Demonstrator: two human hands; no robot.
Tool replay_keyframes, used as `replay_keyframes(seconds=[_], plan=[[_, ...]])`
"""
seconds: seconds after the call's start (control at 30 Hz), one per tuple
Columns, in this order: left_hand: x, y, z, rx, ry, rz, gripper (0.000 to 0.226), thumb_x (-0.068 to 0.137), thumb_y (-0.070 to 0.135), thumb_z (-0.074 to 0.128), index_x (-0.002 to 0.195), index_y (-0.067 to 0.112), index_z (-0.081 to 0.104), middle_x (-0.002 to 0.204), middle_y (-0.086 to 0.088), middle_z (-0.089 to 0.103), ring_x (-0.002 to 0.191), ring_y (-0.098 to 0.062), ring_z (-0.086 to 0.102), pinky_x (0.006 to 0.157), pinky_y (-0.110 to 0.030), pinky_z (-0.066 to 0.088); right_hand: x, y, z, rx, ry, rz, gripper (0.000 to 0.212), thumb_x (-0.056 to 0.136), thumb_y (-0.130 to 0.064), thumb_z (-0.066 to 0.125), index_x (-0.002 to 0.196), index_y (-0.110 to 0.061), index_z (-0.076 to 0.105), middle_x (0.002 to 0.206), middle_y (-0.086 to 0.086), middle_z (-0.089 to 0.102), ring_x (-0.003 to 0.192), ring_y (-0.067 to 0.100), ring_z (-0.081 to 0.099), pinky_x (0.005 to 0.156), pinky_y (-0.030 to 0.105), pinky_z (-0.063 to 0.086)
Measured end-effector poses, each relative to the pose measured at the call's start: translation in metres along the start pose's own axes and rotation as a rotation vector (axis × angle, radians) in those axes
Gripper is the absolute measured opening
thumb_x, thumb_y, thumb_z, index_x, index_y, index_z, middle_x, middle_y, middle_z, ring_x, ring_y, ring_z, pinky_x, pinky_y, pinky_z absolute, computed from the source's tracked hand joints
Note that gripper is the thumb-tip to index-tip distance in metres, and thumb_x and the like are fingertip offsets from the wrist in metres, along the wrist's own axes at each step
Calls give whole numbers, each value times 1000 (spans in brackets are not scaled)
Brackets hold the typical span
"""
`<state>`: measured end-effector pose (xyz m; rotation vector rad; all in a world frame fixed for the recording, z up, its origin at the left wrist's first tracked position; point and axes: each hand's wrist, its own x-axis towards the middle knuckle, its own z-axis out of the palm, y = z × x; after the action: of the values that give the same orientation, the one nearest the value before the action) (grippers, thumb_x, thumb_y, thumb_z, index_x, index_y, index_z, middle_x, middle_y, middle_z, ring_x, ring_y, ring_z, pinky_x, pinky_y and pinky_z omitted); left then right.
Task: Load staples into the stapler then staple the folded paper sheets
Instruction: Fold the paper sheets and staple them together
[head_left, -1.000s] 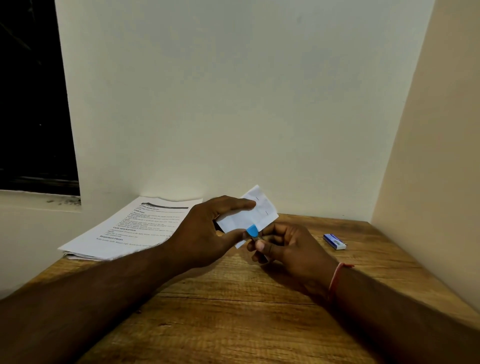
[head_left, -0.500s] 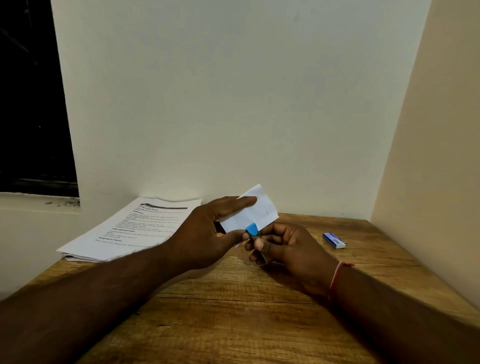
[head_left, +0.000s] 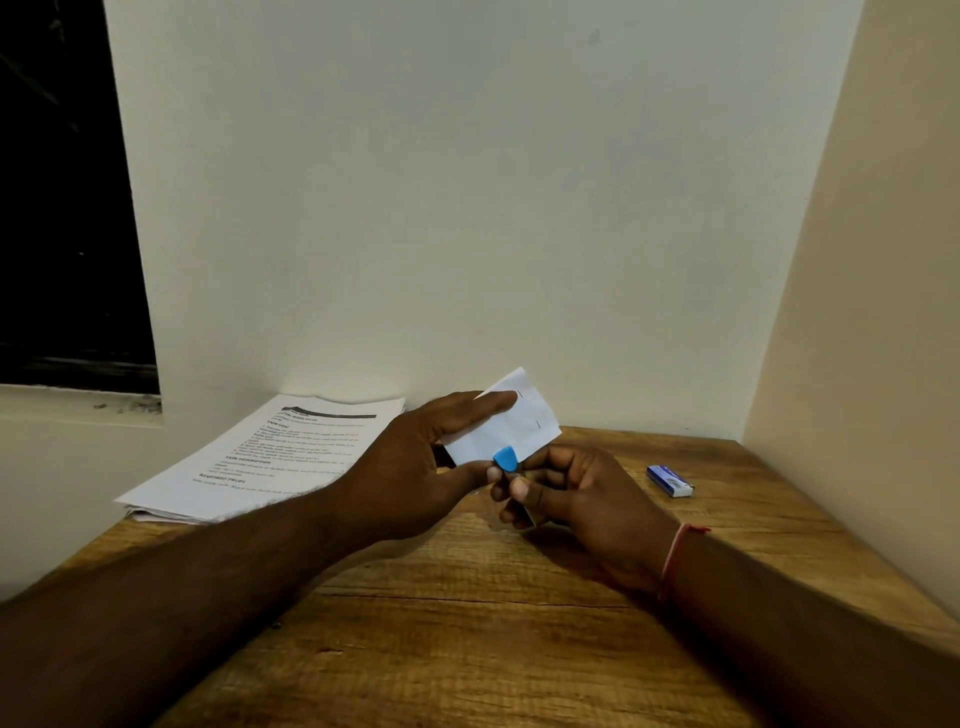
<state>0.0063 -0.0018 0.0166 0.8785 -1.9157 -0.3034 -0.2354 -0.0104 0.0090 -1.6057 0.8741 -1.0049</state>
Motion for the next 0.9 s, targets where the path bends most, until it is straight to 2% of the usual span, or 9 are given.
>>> replay_keyframes(seconds=[0.17,0.27,0.4,0.53,0.6,0.73,0.8,0.9], plan=[[0,-2,1,4,-12,-17,74,95,21,89,157,47,59,155,28,58,141,8,56,100,-20,62,1,-1,0,-58,19,-1,20,103,-7,73,123,-5,77,109,13,85,94,27,81,94,46,67],[0,-1,1,-21,-7,-25,73,96,20,89,158,45,59,154,27,59,141,7,57,99,-17,60,3,-3,2,-132,55,-24,19,103,-9,73,122,-9,78,106,8,86,90,21,82,85,36,65],[0,-4,0,-43,-20,-29,71,98,18,87,158,43,59,153,23,62,139,2,61,96,-19,61,5,-4,4,-188,103,-30,17,103,-8,74,120,-8,78,101,6,87,82,17,81,79,31,66],[0,-4,-1,-49,-10,-39,62,101,8,80,153,39,64,149,21,67,135,4,62,98,-10,52,4,-5,4,-206,119,-18,13,102,-7,74,115,-9,79,97,6,86,77,15,79,75,27,65],[2,-4,-2,-69,4,-52,56,104,7,75,149,40,67,146,21,69,135,1,63,103,-16,52,4,-5,6,-231,130,-19,13,101,-6,76,113,-9,80,96,8,86,75,14,78,74,27,65],[3,-7,-2,-116,19,-78,45,105,20,69,145,40,71,145,18,72,134,-9,68,111,-41,58,5,-5,7,-312,182,-34,11,99,-8,80,110,-8,81,94,12,85,70,11,76,69,20,64],[3,-6,0,-139,27,-115,40,106,25,75,142,41,73,141,18,75,129,-10,72,108,-47,63,4,-5,7,-342,203,-33,9,98,-9,81,106,-12,82,93,9,86,71,11,77,69,20,64],[4,-5,1,-113,45,-164,52,87,39,96,132,50,74,129,19,79,111,-11,80,93,-51,69,5,-4,7,-388,211,-47,6,98,-12,82,101,-17,83,88,5,85,72,10,78,70,21,64]])
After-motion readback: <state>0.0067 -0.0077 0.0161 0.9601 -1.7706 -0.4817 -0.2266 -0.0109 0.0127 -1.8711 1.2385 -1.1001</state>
